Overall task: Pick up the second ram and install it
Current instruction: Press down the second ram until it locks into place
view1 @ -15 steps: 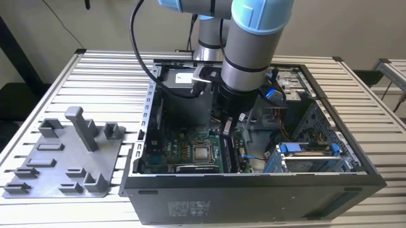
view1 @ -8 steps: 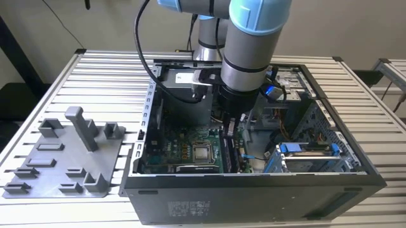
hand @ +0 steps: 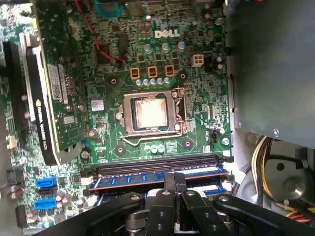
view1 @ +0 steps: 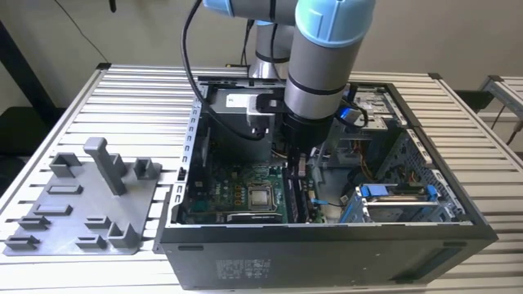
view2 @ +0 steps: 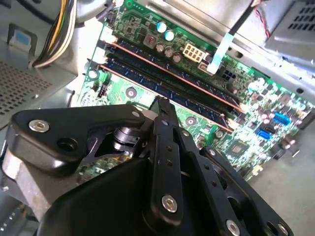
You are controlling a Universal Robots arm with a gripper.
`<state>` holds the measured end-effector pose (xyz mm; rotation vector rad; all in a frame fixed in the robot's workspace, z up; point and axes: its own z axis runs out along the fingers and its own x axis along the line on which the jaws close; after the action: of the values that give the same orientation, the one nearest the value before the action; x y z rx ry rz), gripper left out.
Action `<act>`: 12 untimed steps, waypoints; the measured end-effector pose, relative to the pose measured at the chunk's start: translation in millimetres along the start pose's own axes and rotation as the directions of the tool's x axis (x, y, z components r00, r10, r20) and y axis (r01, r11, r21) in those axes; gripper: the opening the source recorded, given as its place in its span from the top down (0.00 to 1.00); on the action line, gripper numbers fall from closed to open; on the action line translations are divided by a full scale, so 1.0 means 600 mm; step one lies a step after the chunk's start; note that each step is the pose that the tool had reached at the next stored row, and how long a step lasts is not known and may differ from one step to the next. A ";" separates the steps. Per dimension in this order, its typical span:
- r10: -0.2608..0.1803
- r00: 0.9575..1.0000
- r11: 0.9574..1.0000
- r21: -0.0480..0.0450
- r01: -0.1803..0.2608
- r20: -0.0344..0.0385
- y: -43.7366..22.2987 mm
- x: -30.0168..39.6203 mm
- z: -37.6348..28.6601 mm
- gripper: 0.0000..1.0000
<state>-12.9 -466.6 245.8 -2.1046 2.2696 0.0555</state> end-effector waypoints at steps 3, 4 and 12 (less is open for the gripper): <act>-0.045 0.999 0.999 -0.002 0.045 0.000 0.000 0.000 0.000 0.89; -0.051 0.999 0.999 -0.003 0.051 0.000 0.000 0.000 0.000 0.89; -0.055 0.999 0.999 -0.003 0.055 0.001 0.000 0.000 0.001 0.89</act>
<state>-12.6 -466.9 245.4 -2.1664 2.2116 0.0574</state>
